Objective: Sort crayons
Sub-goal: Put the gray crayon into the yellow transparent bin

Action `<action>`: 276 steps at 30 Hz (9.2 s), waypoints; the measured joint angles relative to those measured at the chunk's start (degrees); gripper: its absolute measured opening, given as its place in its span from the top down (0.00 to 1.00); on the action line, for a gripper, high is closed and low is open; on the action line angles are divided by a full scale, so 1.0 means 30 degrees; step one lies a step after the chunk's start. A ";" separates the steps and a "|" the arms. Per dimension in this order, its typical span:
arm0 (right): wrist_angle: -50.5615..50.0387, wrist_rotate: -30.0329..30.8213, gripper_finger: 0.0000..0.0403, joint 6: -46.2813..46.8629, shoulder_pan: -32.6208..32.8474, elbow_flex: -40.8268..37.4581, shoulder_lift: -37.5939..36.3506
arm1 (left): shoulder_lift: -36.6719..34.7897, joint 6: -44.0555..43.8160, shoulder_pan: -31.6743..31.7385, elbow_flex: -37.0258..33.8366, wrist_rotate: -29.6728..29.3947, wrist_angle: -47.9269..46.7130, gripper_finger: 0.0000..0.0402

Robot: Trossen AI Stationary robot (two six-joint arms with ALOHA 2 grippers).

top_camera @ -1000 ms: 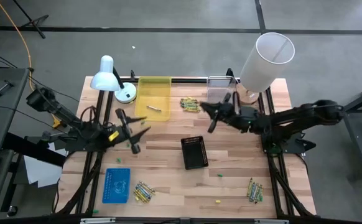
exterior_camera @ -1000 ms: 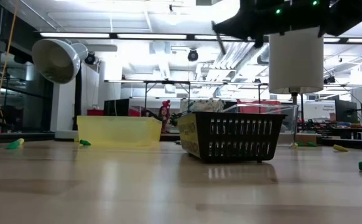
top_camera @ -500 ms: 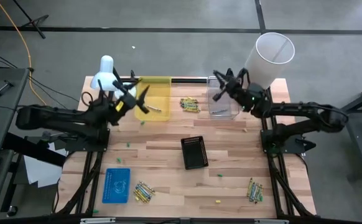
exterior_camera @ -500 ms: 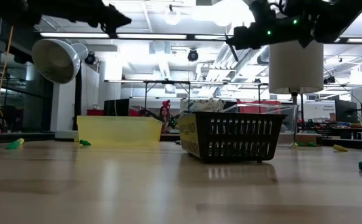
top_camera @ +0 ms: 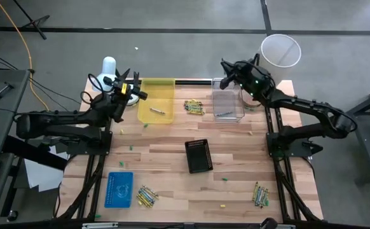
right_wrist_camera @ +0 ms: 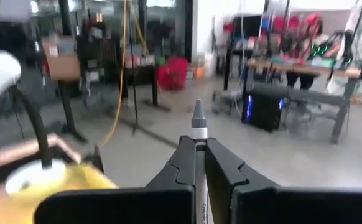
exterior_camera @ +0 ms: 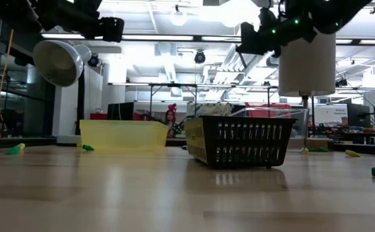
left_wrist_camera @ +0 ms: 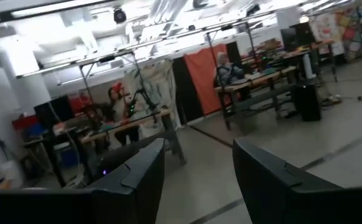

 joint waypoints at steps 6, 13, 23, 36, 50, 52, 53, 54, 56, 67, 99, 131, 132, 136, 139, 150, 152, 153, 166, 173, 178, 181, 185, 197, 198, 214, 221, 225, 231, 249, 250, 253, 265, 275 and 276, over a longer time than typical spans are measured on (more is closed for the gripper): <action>-0.3100 -0.0109 1.00 -0.0662 0.0000 0.1017 0.0000 | 0.0004 0.0617 0.0029 0.0000 0.0122 -0.0034 0.57; -0.3847 -0.5850 1.00 -0.0647 0.0389 0.1017 0.1604 | 0.0000 0.0184 -0.0090 0.0007 0.1560 -0.1379 0.57; 0.3525 -0.5773 1.00 0.1379 0.4389 0.1020 0.8469 | 0.0007 -0.6503 -0.2067 0.0007 0.6158 -0.6214 0.57; 0.5159 -0.5468 1.00 0.6427 0.6099 1.2062 1.9562 | -0.1183 -1.2925 -0.8840 0.0015 0.9915 -0.4282 0.57; -0.1038 -0.4946 0.69 0.5387 0.5511 1.5238 2.0316 | -0.1166 -0.9314 -1.2830 0.0007 0.3905 -0.4389 0.57; -0.1153 -0.5663 0.62 0.4480 0.5300 1.5224 2.0097 | -0.1173 -0.8894 -1.2823 0.0007 0.3691 -0.4684 0.57; -0.1022 -0.6231 0.59 0.3994 0.5240 1.5224 1.9893 | -0.1166 -0.8846 -1.2823 0.0007 0.3645 -0.4979 0.57; -0.1342 -0.6971 0.56 0.3575 0.5175 1.5201 1.9555 | -0.1166 -0.8832 -1.2830 0.0000 0.3616 -0.5350 0.57; -0.2161 -0.8187 0.52 0.2799 0.5136 1.5195 1.8780 | -0.1166 -0.8847 -1.2817 -0.0007 0.3489 -0.6109 0.57; -1.1673 -0.4751 0.50 -0.2861 0.8404 1.1908 0.9725 | -0.1224 -0.5238 -1.2444 0.0027 0.3594 -0.4973 0.57; 0.9274 0.6620 0.50 -0.2261 1.9393 -0.6793 -0.1606 | 1.1950 -1.3510 -1.6667 1.2778 1.4774 -2.7986 0.59; 0.8516 0.7256 0.50 -0.1228 1.9037 -0.6793 -0.1603 | 1.7413 -1.3050 -1.8418 1.2721 1.5585 -2.8186 0.59; 0.8516 0.7256 0.50 -0.1228 1.9037 -0.6793 -0.1603 | 1.7464 -1.3062 -1.8372 1.2590 1.5671 -2.8112 0.59; 0.8469 0.7256 0.50 -0.1141 1.9045 -0.6793 -0.1603 | 1.7821 -1.3058 -1.8214 1.2211 1.6135 -2.8057 0.59; 0.8421 0.7256 0.50 -0.1141 1.9045 -0.6793 -0.1603 | 1.7908 -1.3051 -1.8026 1.2211 1.6162 -2.7976 0.60; 0.8429 0.7263 0.50 -0.1202 1.9044 -0.6793 -0.1603 | 1.7696 -1.2912 -1.6930 1.2126 1.6120 -2.8013 0.97; 0.8425 0.7263 0.50 -0.1148 1.9041 -0.6793 -0.1603 | 1.7346 -1.2891 -1.6718 1.2122 1.6153 -2.8109 0.98; 0.8421 0.7263 0.50 -0.1148 1.9045 -0.6793 -0.1603 | 1.7040 -1.2861 -1.6585 1.2065 1.5809 -2.8292 0.99; 0.8020 0.7257 0.50 -0.0740 1.9039 -0.6793 -0.1603 | 0.8905 -0.9086 -1.4048 1.1845 0.7540 -2.4034 1.00; 0.6879 0.7178 0.50 -0.0126 1.9041 -0.6801 -0.1553 | 0.7711 -0.4994 -1.1454 0.6015 1.1482 -0.8784 1.00; 0.6388 0.7023 0.50 -0.0295 1.9023 -0.6808 -0.1501 | 0.8291 -0.7039 -0.9334 0.0977 1.2155 0.1020 1.00; 0.7235 0.6610 0.50 -0.0506 1.8441 -0.6808 -0.0850 | 0.8406 -0.8220 -0.8514 -0.0900 1.2512 0.4622 1.00; 1.0093 0.4989 0.50 -0.0669 1.6669 -0.6808 0.1469 | 0.8400 -0.9423 -0.7943 -0.1674 1.2642 0.5303 1.00; 1.4974 -0.0121 0.50 -0.0788 1.2732 -0.4328 0.7963 | 0.8386 -0.9525 -0.7737 -0.1239 1.4071 0.5010 1.00; 1.4921 -0.0131 0.50 -0.0791 1.2735 -0.4074 0.8265 | 0.8386 -0.9529 -0.7745 -0.1243 1.4071 0.4920 1.00; 1.4672 -0.0519 0.50 -0.1228 1.2750 -0.3369 0.8663 | 0.8378 -1.0015 -0.7817 -0.1253 1.3189 0.4529 1.00; 1.4614 -0.0550 0.50 -0.0458 1.2359 -0.3369 0.8663 | 0.8873 -1.1277 -0.6672 -0.1253 0.3381 0.0980 1.00; 1.4512 -0.0537 0.50 0.0047 1.2053 -0.3369 0.8663 | 1.0126 -1.3989 -0.4885 -0.1253 0.1405 -0.1734 1.00; 1.4081 -0.0539 0.50 0.0374 1.1912 -0.3369 0.8663 | 1.2396 -1.6459 -0.3011 -0.1253 0.1144 -0.2847 1.00; 1.3390 -0.0539 0.50 0.0440 1.1912 -0.3369 0.8663 | 1.2531 -1.6159 -0.2251 -0.1246 0.2188 -0.2985 0.92; 1.3390 -0.0534 0.50 0.0440 1.1912 -0.3369 0.8663 | 1.2531 -1.6153 -0.2251 -0.1246 0.2197 -0.2976 0.90; 1.3390 -0.0532 0.50 0.0440 1.1912 -0.3369 0.8663 | 1.2524 -1.6155 -0.2391 -0.1246 0.2053 -0.2953 0.82; 1.3397 -0.0525 0.50 0.0425 1.1919 -0.3369 0.8663 | 0.9460 -1.4360 -0.4226 -0.1217 0.2598 -0.1705 0.56; 1.3535 -0.1915 0.50 0.0361 1.1927 -0.3376 0.8156 | 0.4215 -0.9598 -0.7211 -0.1595 1.5262 0.0267 0.56; 1.3629 -0.2256 0.50 0.0292 1.1927 -0.3376 0.8015 | 0.4128 -0.9318 -0.7506 -0.1679 1.5719 0.0537 0.56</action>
